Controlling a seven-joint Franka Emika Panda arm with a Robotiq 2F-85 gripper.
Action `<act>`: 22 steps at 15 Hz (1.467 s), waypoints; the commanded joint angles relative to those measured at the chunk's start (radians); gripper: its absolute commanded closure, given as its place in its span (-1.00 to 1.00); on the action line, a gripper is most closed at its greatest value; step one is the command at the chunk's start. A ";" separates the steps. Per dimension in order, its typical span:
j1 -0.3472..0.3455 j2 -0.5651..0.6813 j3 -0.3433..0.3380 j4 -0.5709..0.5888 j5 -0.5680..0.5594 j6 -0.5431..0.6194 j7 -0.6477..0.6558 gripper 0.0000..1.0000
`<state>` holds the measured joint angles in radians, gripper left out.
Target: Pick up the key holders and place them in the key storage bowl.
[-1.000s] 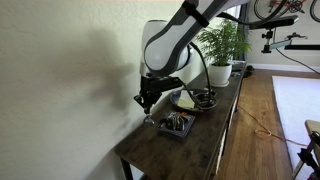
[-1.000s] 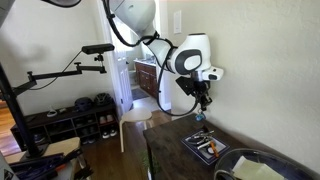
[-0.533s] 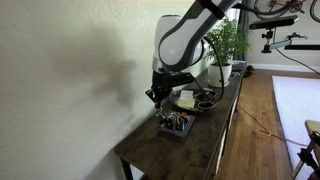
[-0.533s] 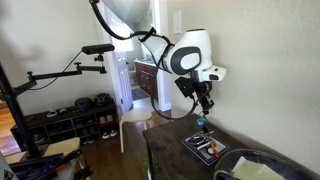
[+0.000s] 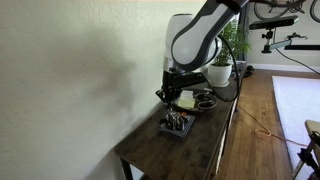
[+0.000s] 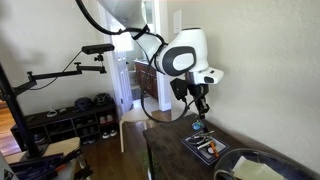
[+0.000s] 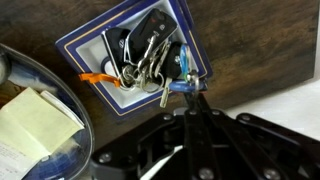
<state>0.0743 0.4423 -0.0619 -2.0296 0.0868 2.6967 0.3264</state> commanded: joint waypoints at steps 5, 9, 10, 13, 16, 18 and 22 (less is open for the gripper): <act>-0.010 -0.020 0.003 -0.056 0.038 0.023 0.002 0.95; -0.014 -0.018 -0.004 -0.045 0.031 0.016 0.005 0.95; -0.016 -0.018 -0.005 -0.045 0.030 0.016 0.004 0.95; -0.022 -0.010 -0.007 -0.040 0.027 0.013 -0.001 0.95; -0.032 0.009 -0.006 -0.023 0.030 0.008 -0.009 0.95; -0.038 0.025 -0.007 -0.010 0.030 0.002 -0.010 0.95; -0.044 0.048 -0.007 0.013 0.029 -0.005 -0.012 0.95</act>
<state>0.0358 0.4735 -0.0651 -2.0374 0.1122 2.6984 0.3248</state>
